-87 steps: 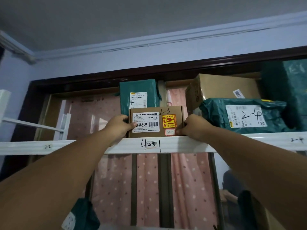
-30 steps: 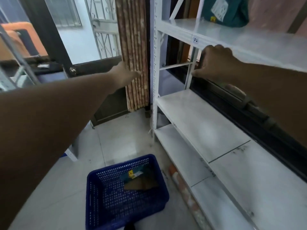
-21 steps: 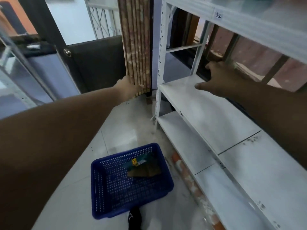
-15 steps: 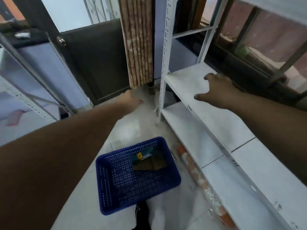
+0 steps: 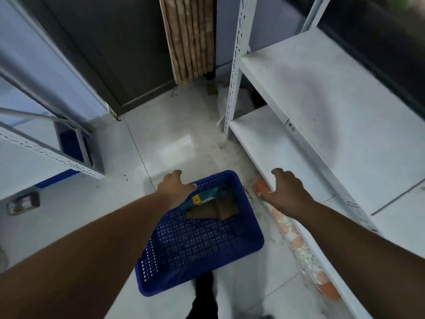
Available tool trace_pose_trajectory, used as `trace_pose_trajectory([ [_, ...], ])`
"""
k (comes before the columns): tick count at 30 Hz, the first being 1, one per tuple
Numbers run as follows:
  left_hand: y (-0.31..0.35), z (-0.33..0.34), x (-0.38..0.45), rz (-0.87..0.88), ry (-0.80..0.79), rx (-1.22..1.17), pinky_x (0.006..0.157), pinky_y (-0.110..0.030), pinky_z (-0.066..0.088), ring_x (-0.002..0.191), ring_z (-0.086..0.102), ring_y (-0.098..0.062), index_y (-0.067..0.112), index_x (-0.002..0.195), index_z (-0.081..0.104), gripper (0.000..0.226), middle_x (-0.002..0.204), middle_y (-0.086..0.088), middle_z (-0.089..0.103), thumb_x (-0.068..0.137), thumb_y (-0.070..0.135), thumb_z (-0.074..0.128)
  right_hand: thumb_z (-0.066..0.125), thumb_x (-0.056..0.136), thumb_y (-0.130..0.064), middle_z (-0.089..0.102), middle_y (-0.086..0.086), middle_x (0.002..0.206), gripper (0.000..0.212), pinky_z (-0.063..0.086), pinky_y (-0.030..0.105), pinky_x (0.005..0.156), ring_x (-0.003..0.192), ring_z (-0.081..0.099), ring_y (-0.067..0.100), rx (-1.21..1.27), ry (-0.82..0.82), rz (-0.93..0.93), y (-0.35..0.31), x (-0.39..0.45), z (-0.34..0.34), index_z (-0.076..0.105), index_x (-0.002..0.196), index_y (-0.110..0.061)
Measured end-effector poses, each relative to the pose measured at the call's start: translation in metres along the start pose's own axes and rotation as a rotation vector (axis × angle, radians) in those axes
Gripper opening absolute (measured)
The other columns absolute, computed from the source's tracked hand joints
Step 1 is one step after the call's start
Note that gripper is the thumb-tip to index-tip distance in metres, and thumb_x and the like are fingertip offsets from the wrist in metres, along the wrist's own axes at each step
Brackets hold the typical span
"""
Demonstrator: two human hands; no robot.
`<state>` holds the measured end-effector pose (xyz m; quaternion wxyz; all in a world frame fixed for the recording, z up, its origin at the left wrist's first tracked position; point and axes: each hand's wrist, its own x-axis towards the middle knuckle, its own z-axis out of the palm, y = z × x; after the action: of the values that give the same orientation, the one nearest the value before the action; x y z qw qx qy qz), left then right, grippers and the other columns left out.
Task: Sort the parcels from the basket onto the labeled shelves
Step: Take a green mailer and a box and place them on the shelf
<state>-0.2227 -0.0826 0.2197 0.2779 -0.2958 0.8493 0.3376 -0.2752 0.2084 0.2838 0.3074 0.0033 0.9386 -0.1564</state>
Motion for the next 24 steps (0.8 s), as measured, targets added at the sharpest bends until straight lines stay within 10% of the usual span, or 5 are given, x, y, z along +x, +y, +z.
trace_pose_trajectory([
  [9, -0.067, 0.085, 0.079, 0.054, -0.038, 0.065, 0.118, -0.057, 0.038, 0.148, 0.036, -0.040, 0.028, 0.166, 0.014, 0.085, 0.167, -0.011, 0.029, 0.099, 0.035, 0.066, 0.072, 0.084, -0.055, 0.058, 0.007, 0.130, 0.073, 0.058, 0.042, 0.088, 0.108, 0.062, 0.025, 0.004, -0.162, 0.074, 0.045, 0.068, 0.135, 0.045, 0.141, -0.018],
  [18, -0.118, 0.158, 0.155, 0.096, -0.117, 0.171, 0.125, -0.054, 0.025, 0.157, 0.014, -0.041, 0.022, 0.168, 0.007, 0.089, 0.173, -0.008, 0.011, 0.101, 0.036, 0.063, 0.076, 0.090, -0.044, 0.028, 0.011, 0.168, 0.099, 0.037, 0.036, 0.116, 0.150, 0.036, 0.029, 0.550, -0.290, 0.311, 0.082, 0.129, 0.271, 0.020, 0.163, -0.010],
  [24, -0.134, 0.196, 0.206, 0.172, -0.146, 0.269, 0.125, -0.053, 0.025, 0.156, 0.013, -0.038, 0.024, 0.168, 0.008, 0.089, 0.174, -0.003, 0.008, 0.099, 0.034, 0.064, 0.078, 0.090, -0.043, 0.042, 0.012, 0.156, 0.091, 0.049, 0.039, 0.100, 0.123, 0.056, 0.030, 0.745, -0.268, 0.461, 0.099, 0.177, 0.330, 0.028, 0.160, -0.013],
])
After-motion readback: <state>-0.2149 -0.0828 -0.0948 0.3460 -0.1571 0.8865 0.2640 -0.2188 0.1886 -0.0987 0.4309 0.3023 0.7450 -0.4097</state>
